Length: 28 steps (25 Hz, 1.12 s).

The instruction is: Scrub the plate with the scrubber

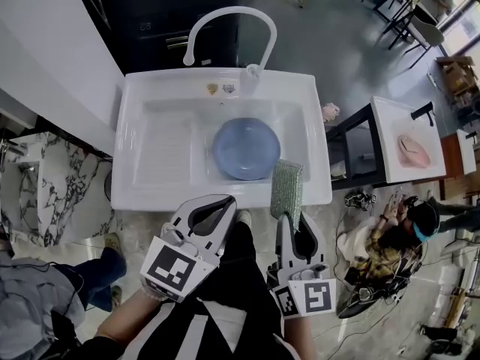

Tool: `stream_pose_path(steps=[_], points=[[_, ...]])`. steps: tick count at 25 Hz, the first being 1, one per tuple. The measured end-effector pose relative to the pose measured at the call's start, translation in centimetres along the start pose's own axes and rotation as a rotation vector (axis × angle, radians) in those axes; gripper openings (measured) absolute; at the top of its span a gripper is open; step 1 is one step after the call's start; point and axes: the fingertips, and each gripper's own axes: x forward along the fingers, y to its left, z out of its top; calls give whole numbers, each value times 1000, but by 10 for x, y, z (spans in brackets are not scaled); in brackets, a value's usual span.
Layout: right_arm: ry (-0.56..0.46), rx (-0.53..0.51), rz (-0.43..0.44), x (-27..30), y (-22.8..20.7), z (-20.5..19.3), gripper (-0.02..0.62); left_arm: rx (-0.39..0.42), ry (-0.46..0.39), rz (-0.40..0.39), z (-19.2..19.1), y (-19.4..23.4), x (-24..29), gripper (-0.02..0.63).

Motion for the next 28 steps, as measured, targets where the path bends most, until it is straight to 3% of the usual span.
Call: stream_pose_path(steps=[16, 28], points=[[108, -35, 217, 86, -59, 13, 91, -100, -1, 227, 20, 43, 66, -2], [153, -50, 397, 138, -74, 12, 91, -143, -11, 380, 23, 64, 96, -2]])
